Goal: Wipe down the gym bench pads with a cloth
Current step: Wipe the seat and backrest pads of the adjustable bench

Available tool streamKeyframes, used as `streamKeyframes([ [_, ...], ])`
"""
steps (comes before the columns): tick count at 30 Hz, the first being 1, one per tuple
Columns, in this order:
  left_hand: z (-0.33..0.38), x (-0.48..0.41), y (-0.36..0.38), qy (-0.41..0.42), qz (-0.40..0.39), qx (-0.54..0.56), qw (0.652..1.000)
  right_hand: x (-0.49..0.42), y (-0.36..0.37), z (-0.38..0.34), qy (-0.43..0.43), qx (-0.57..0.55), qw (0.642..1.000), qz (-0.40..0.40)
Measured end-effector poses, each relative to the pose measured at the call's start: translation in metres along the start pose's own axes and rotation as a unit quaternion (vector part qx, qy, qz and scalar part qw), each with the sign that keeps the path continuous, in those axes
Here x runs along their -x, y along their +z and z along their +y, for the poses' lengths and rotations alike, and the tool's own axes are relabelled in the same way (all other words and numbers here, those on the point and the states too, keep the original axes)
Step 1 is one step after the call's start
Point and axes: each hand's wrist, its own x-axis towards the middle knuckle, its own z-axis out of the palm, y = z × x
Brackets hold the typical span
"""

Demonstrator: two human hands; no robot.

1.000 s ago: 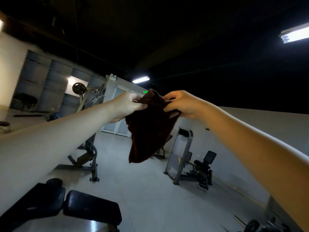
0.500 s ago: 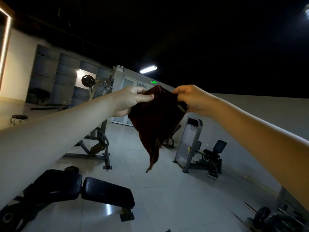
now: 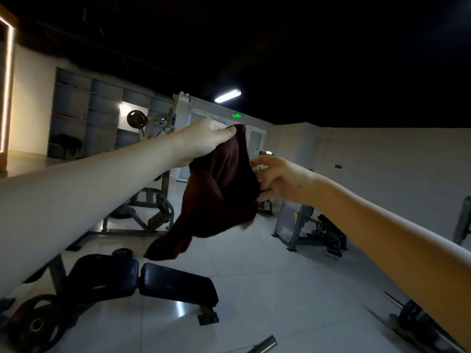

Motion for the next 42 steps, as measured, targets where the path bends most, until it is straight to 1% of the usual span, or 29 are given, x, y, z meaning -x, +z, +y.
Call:
streamKeyframes([
  [2,0.003,0.0,0.0,0.01,-0.018,-0.027,0.999,-0.005,0.007,0.004,0.002,-0.042,0.999,-0.019],
  [5,0.006,0.001,-0.001,0.024,-0.041,-0.038,0.998,-0.012,0.017,0.006,-0.023,0.032,0.999,-0.011],
  [8,0.005,0.004,-0.005,0.03,-0.057,-0.026,0.998,-0.021,0.02,0.002,-0.009,0.074,0.995,0.066],
  [9,0.003,0.005,-0.006,0.025,-0.053,-0.015,0.998,-0.024,0.018,-0.001,-0.009,0.079,0.993,0.087],
  [11,-0.005,0.006,-0.011,0.006,-0.036,0.01,0.999,-0.027,0.013,-0.008,-0.019,0.078,0.991,0.103],
  [14,-0.02,0.007,-0.018,-0.038,-0.01,0.029,0.999,-0.025,0.008,-0.024,-0.031,0.068,0.993,0.094],
  [17,-0.03,0.011,-0.02,-0.067,-0.036,0.057,0.995,-0.025,0.008,-0.04,-0.036,0.104,0.989,0.1],
  [20,-0.033,0.016,-0.02,-0.074,-0.072,0.136,0.985,-0.027,0.009,-0.054,-0.047,0.121,0.986,0.107],
  [22,-0.035,0.02,-0.022,-0.072,-0.098,0.182,0.976,-0.026,0.01,-0.062,-0.056,0.104,0.986,0.121],
  [27,-0.051,0.034,-0.018,-0.079,-0.144,0.204,0.965,-0.021,0.008,-0.073,-0.064,0.023,0.983,0.171],
  [30,-0.055,0.037,-0.008,-0.041,-0.112,0.274,0.954,-0.017,0.001,-0.068,-0.029,-0.023,0.982,0.187],
  [33,-0.047,0.038,-0.004,0.018,-0.1,0.348,0.932,-0.019,-0.005,-0.046,0.036,-0.061,0.971,0.227],
  [34,-0.044,0.038,-0.003,0.033,-0.099,0.353,0.93,-0.021,-0.007,-0.035,0.063,-0.071,0.967,0.238],
  [35,-0.04,0.038,-0.002,0.043,-0.094,0.338,0.936,-0.023,-0.007,-0.022,0.092,-0.08,0.963,0.239],
  [37,-0.033,0.038,0.002,0.051,-0.081,0.282,0.955,-0.025,-0.005,0.002,0.137,-0.11,0.959,0.223],
  [39,-0.03,0.037,0.006,0.042,-0.078,0.256,0.963,-0.02,0.005,0.023,0.149,-0.168,0.956,0.188],
  [42,-0.028,0.036,0.008,0.025,-0.078,0.265,0.961,-0.013,0.03,0.054,0.141,-0.269,0.939,0.16],
])
